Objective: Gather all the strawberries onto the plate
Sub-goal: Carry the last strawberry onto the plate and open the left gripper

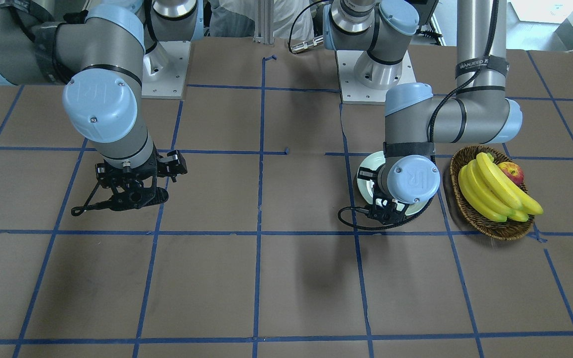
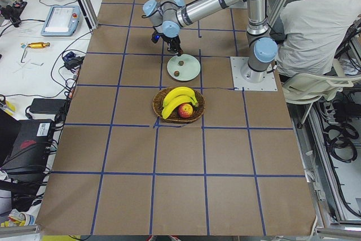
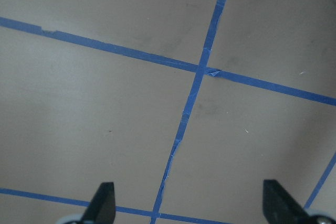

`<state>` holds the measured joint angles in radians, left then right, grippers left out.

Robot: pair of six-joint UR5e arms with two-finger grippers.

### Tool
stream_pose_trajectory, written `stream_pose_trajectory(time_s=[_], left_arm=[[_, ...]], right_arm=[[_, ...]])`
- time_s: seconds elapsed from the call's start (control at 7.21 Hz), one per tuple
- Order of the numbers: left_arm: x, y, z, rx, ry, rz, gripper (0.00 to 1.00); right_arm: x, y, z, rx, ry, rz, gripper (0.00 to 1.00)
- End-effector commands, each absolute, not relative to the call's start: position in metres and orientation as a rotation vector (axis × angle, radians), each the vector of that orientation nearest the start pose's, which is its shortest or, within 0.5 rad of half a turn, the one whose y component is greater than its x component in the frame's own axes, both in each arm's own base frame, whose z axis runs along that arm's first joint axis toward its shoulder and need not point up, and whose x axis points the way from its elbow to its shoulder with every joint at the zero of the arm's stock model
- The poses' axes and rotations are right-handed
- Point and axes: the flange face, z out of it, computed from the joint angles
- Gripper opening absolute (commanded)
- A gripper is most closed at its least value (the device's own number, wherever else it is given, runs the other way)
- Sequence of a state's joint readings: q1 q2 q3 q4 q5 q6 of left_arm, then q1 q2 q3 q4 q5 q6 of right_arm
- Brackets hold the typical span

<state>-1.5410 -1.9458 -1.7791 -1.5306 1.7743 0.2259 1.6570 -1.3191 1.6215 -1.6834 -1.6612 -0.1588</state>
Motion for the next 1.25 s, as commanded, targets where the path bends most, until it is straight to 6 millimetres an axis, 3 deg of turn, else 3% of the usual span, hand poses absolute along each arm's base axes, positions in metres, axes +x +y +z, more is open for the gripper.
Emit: stream_pose_trajectory(time_s=[0.0,0.14,0.28,0.55,0.69,0.97,1.11], left_arm=[[-0.065,-0.516,0.192,0.431,2.839,0.909,0.0],[-0.056,-0.517,0.188,0.399,2.861,0.917,0.22],[-0.056,-0.517,0.185,0.391,2.867,0.899,0.8],[-0.055,-0.524,0.204,0.386,2.878,0.823,1.0],[-0.055,-0.533,0.216,0.371,2.893,0.715,1.0],[-0.053,-0.559,0.279,0.335,2.907,0.465,1.0],[-0.062,-0.566,0.317,0.205,2.911,0.335,1.0]], right_arm=[[0.17,-0.548,0.342,-0.402,3.187,0.3,1.0],[0.169,-0.548,0.342,-0.409,3.185,0.3,1.0],[0.169,-0.549,0.342,-0.409,3.186,0.297,1.0],[0.157,-0.55,0.347,-0.45,3.178,0.292,1.0],[0.155,-0.549,0.35,-0.434,3.182,0.292,1.0],[0.153,-0.549,0.366,-0.43,3.187,0.256,1.0],[0.149,-0.546,0.376,-0.42,3.223,0.24,1.0]])
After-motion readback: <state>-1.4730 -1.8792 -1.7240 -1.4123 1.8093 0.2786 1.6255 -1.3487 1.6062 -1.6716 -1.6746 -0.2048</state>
